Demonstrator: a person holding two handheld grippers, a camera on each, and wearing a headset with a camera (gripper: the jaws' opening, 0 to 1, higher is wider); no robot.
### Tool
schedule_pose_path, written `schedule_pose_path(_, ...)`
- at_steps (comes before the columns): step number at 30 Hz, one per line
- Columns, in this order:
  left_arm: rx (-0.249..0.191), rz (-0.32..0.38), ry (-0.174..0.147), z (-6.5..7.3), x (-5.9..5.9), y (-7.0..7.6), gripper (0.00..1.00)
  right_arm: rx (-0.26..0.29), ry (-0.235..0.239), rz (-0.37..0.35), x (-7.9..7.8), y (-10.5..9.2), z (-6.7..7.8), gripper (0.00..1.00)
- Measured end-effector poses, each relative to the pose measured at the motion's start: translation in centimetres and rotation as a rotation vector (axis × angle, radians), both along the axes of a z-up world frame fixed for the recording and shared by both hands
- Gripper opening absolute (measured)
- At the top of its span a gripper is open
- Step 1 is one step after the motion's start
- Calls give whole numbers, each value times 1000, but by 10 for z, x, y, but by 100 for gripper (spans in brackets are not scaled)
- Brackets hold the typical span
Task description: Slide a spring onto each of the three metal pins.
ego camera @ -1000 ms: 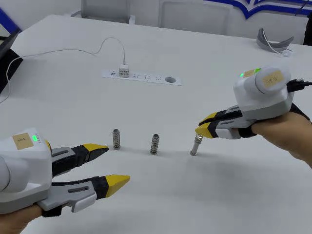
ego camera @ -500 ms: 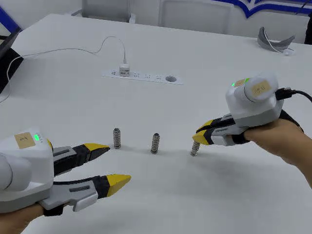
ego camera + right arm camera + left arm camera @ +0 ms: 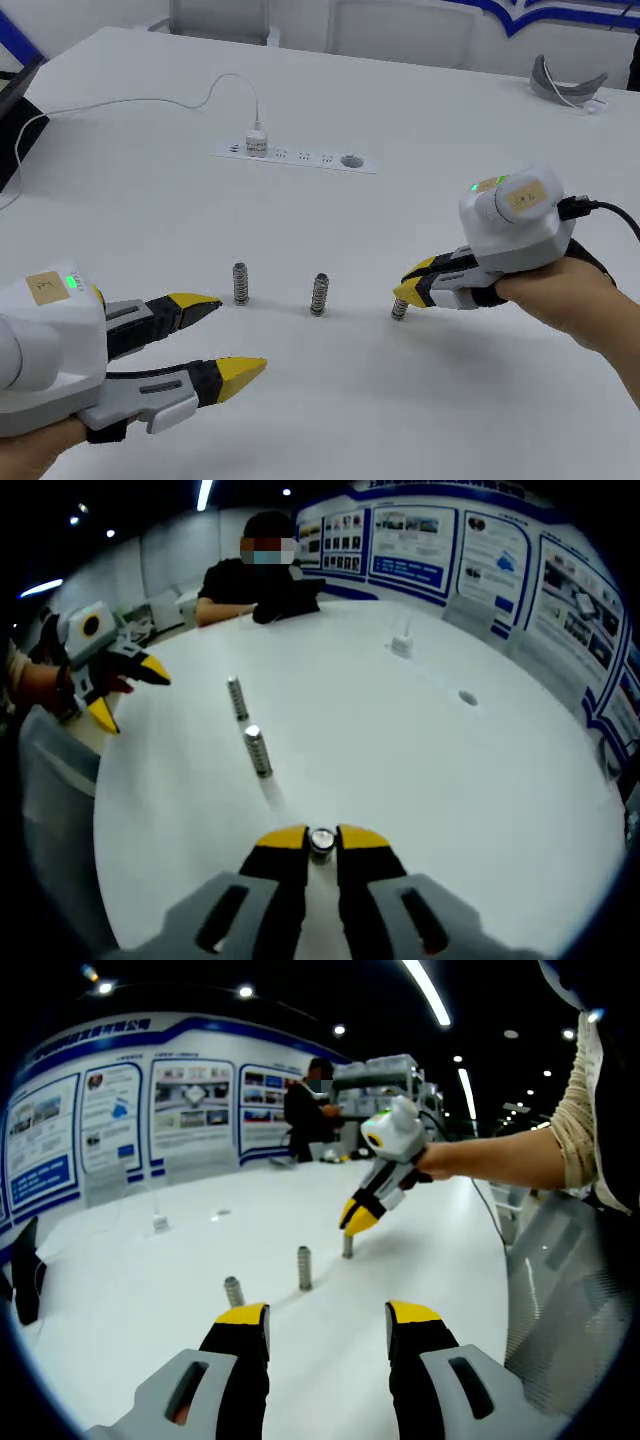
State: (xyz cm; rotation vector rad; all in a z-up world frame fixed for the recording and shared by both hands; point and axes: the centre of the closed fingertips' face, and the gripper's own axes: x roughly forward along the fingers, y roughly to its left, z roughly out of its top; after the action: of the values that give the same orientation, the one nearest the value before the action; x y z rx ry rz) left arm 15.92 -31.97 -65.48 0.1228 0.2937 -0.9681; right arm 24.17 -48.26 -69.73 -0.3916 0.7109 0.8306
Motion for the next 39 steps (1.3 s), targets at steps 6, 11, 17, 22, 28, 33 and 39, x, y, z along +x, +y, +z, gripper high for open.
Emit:
schedule_pose_path(6, -1, 2, -2, 1, 2, 0, 48, -8, -3, 2, 0, -2, -2, 14)
schedule_pose_path(11, 2, 5, -1, 0, 2, 2, 48, -2, -8, 1, -2, -2, -2, 18)
schedule_pose_path(17, 6, 19, 0, -1, 5, 6, 50, 7, -31, 10, -7, -2, 7, 24)
schedule_pose_path(22, 10, 30, 1, -2, 7, 9, 53, 22, -44, 15, -12, -2, 13, 28)
schedule_pose_path(28, 21, 41, 6, -5, 8, 12, 57, 44, -73, 14, -19, -3, 22, 35)
schedule_pose_path(33, 21, 52, 9, -7, 10, 16, 58, 68, -98, 11, -25, -4, 28, 41)
schedule_pose_path(39, 22, 66, 14, -8, 13, 19, 60, 95, -114, 11, -34, -3, 33, 45)
